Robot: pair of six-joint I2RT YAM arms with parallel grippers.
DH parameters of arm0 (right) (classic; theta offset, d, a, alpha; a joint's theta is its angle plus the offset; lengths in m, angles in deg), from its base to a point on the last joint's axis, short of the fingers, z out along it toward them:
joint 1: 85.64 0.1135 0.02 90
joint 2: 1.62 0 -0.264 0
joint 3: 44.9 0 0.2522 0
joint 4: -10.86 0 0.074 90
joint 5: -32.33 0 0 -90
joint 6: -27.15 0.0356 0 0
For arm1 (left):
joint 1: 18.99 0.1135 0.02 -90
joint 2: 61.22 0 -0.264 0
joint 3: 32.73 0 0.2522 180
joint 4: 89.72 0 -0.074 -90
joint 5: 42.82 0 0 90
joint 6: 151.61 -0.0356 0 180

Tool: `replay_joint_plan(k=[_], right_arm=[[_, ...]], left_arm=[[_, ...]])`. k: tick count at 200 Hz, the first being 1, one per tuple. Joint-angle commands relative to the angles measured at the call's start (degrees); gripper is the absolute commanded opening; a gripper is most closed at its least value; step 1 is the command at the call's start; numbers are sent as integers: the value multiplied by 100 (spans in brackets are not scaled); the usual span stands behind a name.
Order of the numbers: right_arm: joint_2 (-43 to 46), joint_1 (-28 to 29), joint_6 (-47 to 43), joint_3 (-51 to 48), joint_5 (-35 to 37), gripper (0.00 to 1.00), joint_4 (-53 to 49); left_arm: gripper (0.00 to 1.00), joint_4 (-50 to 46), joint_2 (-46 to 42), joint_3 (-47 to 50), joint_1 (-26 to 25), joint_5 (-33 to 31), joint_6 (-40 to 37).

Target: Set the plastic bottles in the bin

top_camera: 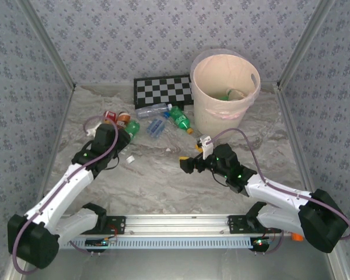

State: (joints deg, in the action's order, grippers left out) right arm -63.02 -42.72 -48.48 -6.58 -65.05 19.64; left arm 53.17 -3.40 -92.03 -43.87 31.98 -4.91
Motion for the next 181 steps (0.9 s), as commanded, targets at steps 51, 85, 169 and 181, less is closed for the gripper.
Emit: replay_joint_plan(k=[51,85,169,181], right_arm=[[208,40,-66,-24,219,100,22],[258,35,-66,-38,245,100,21],[640,47,-7,-225,539,100,115],[870,48,22,-363,804,100,191]], left_arm=[[65,1086,1468,-2238,-919,-290,-1315],[65,1345,2238,-3423,-1205,-142,-1797],[65,1355,4431,-6585,-1830,371,-2492],[65,1243,4760,-7200,-1869,531,-2554]])
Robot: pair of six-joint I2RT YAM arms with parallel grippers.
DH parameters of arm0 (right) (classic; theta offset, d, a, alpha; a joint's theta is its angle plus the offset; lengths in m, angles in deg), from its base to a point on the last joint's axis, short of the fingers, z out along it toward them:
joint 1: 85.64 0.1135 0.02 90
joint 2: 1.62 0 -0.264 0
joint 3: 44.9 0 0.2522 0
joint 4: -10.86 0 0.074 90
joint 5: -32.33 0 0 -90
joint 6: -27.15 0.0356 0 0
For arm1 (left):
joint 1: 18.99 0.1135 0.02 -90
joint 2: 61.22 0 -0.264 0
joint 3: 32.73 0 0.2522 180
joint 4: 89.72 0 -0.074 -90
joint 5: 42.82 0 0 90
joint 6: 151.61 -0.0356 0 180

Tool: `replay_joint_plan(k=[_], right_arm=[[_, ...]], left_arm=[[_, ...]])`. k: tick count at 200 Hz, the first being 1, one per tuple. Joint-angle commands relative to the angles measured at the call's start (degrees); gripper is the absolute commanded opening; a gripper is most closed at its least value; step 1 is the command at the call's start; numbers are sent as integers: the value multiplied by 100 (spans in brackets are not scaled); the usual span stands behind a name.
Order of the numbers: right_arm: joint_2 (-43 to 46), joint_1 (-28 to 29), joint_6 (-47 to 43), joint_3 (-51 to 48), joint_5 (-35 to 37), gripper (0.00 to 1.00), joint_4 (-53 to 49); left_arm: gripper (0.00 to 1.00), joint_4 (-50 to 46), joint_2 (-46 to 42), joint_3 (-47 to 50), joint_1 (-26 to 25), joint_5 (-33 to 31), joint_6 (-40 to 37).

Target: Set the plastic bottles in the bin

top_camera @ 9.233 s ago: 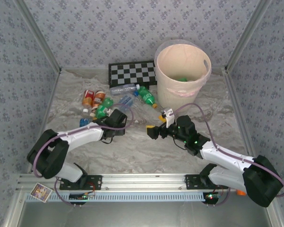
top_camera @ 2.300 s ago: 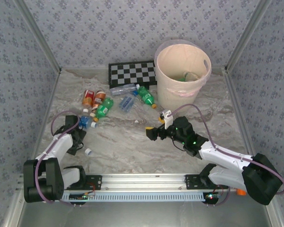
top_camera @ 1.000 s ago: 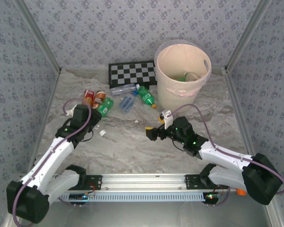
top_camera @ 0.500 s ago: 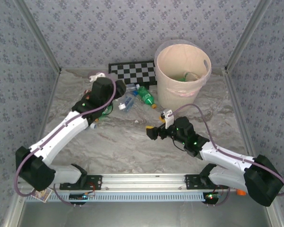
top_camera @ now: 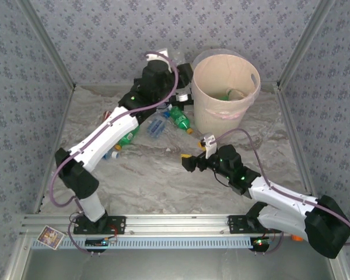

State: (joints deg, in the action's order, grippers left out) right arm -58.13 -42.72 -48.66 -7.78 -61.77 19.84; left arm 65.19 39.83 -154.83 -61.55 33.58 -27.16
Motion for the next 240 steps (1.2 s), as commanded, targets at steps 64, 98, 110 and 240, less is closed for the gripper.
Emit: replay_joint_plan(k=[64,98,110,240], right_arm=[[1133,-64,21,-558,1207,100,138],[1212,-90,57,-625,1337,100,158],[1239,-104,53,-636,1333,100,144],[1085,-178,92,-616,1245,100,178]], left_arm=[[65,-1544,2663,-4419,-244,907,-582],[65,-1906,3404,-5388,-270,1096,-668],[65,-1932,3449,-5335,-279,1123,-669],[98,-2725,2326,-4397,-281,891,-894]])
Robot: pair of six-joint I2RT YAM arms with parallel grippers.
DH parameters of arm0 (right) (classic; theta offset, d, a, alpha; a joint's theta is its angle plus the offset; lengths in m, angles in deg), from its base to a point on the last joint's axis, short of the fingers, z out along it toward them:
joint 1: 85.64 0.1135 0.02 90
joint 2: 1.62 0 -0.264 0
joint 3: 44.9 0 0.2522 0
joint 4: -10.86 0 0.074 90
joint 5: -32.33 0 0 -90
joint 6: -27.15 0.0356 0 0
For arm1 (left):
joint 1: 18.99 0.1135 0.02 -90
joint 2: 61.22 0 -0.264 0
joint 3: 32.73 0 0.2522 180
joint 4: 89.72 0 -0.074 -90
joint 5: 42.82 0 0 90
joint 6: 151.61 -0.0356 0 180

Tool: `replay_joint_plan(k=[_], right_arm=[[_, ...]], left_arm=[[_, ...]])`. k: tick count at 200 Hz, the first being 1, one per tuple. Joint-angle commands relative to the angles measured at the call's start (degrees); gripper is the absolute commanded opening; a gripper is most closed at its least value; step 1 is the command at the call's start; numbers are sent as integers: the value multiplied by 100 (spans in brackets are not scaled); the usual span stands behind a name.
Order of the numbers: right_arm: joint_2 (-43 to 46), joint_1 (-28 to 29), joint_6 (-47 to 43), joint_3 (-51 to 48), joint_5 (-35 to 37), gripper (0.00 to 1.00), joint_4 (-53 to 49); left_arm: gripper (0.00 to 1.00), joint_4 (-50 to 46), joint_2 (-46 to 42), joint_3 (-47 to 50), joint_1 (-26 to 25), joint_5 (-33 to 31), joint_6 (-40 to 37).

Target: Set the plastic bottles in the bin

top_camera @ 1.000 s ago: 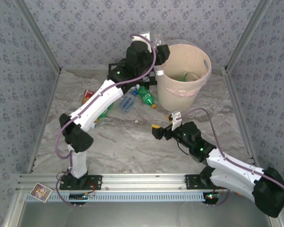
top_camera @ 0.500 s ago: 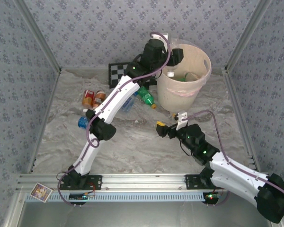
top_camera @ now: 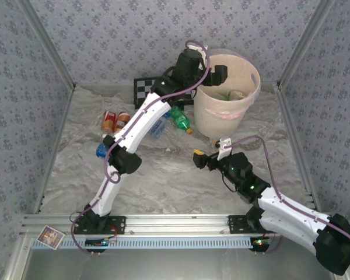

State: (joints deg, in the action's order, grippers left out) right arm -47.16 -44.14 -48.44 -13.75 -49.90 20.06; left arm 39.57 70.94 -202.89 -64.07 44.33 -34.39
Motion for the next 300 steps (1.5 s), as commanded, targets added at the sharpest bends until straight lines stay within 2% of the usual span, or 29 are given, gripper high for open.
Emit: replay_joint_plan(k=[1,22,68,111,158,198,237,271,300], right_arm=[[-14,-36,70,-17,62,100,156],[-29,-46,64,-16,63,100,156],[-295,-54,26,-16,120,100,255],[-772,32,9,14,211,100,454],[-1202,408,84,583,392,100,44],[-1844,839,62,1362,728,100,-591],[-2233,1106,122,2041,1153,100,-1250],[-2197,1159,375,2317,1144,100,-1616],[-2126,1370,384,2478,1195,100,-1922]], left_arm=[[98,-163,-808,435,-28,-196,-176],[100,115,-1481,1587,-34,-545,-250],[100,1924,-3463,5192,63,-969,-254],[100,2306,-4860,7448,607,-985,231],[100,2479,-6401,9529,1043,-1210,235],[100,2781,-7378,10855,1174,-1507,47],[100,3032,-7901,11758,1259,-2035,349],[100,2709,-8030,12224,1609,-2448,1010],[96,2147,-7983,12416,2330,-2370,1956]])
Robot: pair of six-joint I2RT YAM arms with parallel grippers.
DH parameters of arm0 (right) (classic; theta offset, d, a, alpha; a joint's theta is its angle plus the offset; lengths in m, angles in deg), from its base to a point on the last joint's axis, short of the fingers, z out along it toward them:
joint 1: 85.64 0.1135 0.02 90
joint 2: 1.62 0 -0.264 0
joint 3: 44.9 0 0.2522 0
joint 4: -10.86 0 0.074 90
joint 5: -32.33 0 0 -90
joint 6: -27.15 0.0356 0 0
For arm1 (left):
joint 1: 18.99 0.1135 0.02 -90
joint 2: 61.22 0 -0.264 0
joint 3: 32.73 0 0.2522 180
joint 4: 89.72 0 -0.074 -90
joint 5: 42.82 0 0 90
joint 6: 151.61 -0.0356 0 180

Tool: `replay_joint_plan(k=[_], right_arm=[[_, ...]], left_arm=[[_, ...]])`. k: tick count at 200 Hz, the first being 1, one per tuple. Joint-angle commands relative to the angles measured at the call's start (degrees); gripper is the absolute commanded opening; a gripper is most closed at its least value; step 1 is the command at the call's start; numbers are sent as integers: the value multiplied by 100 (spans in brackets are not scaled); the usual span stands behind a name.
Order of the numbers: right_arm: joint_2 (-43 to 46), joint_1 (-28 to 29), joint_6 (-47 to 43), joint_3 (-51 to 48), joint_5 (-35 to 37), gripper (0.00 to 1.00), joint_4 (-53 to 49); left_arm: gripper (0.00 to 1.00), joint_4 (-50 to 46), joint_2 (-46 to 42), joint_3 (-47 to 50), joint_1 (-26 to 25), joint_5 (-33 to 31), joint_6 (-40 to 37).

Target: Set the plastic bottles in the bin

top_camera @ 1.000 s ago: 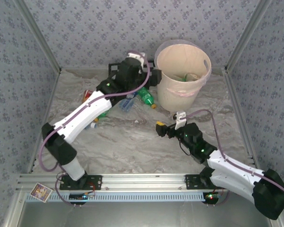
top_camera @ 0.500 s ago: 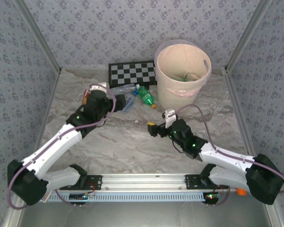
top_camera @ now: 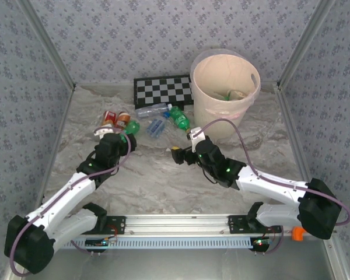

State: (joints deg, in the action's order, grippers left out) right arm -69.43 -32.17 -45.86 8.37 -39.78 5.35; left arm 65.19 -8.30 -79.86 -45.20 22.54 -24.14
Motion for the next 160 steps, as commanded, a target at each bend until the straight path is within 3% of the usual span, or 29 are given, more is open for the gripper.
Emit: replay_joint_plan(k=[1,29,59,80,105,160], right_arm=[[101,181,123,267,186,100,-458],[219,377,90,294,367,100,-653],[385,490,80,193,435,100,-711],[542,532,85,115,435,100,-719],[669,537,71,28,485,100,-745],[855,548,144,-197,452,99,-691]], left_arm=[[96,-427,-57,116,469,-173,960],[89,-299,72,398,962,363,1503],[88,-439,381,342,1428,551,1695],[89,-247,556,383,1968,1134,1861],[88,-13,806,425,2048,1686,2006],[91,7,1203,281,2461,1534,1871]])
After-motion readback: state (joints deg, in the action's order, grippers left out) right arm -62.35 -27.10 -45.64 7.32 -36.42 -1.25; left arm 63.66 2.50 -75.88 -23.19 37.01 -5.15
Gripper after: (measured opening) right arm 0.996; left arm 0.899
